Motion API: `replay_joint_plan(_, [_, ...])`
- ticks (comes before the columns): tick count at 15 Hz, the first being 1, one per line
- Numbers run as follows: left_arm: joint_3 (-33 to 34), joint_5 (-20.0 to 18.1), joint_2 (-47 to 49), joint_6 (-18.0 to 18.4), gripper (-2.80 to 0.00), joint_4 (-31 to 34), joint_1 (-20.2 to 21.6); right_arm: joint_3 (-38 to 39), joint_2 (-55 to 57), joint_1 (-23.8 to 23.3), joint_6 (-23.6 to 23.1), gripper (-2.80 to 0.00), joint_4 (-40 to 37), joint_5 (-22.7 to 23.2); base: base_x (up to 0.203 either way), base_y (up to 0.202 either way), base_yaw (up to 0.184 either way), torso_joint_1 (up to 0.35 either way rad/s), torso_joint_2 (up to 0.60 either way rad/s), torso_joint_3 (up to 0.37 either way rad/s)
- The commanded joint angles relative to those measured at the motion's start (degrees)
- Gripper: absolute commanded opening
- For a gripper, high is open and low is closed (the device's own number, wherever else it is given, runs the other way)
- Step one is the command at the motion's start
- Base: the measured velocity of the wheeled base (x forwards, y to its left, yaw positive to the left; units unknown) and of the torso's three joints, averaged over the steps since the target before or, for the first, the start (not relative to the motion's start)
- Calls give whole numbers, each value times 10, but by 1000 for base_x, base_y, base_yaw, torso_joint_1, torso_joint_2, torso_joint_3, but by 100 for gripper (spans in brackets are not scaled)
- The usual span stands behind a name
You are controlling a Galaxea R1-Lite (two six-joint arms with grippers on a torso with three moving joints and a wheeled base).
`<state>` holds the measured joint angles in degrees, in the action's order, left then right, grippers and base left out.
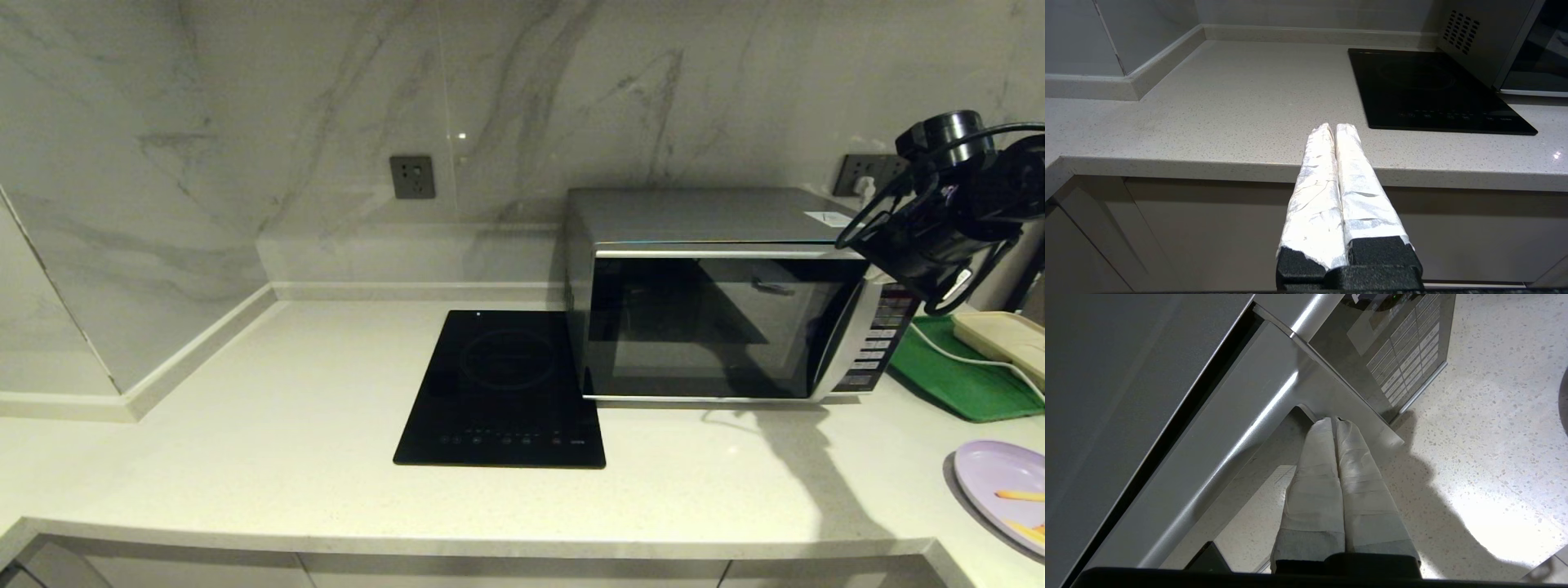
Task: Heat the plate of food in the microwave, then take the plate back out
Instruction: Close the microwave oven
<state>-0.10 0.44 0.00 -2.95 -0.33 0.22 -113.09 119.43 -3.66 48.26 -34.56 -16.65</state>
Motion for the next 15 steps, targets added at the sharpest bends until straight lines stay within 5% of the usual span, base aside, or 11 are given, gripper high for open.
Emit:
replay_joint_plan(1, [0,0,-1,0,-280,0,0,0,6,0,1,-280,-2,0,0,0,0,0,0,0])
replay_joint_plan(15, [0,0,-1,0,-280,0,0,3,0,0,-23,-280,37,21,0,0,0,0,0,0])
